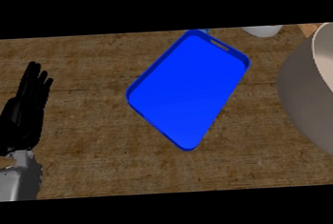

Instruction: Pick the lemon from the tray and place it in the pot

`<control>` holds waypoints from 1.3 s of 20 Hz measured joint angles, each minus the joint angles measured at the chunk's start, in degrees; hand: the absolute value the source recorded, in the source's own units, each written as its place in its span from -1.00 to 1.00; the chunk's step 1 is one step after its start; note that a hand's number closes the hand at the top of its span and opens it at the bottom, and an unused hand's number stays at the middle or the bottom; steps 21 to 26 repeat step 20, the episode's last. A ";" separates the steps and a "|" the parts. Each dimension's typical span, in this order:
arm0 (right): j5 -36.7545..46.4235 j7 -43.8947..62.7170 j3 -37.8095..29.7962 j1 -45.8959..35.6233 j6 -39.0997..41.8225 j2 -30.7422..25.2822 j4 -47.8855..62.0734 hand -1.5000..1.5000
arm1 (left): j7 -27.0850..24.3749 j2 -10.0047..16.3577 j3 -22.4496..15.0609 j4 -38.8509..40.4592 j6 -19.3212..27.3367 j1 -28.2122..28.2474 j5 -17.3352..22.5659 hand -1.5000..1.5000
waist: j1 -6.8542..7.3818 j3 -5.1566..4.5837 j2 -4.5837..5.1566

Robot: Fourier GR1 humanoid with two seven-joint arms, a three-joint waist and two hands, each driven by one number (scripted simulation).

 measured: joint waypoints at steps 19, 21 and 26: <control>-19.51 -13.56 -14.08 21.86 20.62 -8.76 3.02 -1.00 | 2.13 0.05 -0.36 -2.66 0.52 0.62 -1.00 0.00 | -0.61 1.82 0.71; -19.89 -14.20 -14.19 22.30 21.13 -9.08 3.91 -1.00 | 1.85 0.05 -0.24 -1.56 0.52 -0.30 -1.09 0.00 | -0.58 1.91 0.77; -19.89 -14.20 -14.19 22.30 21.13 -9.08 3.91 -1.00 | 1.85 0.05 -0.24 -1.56 0.52 -0.30 -1.09 0.00 | -0.58 1.91 0.77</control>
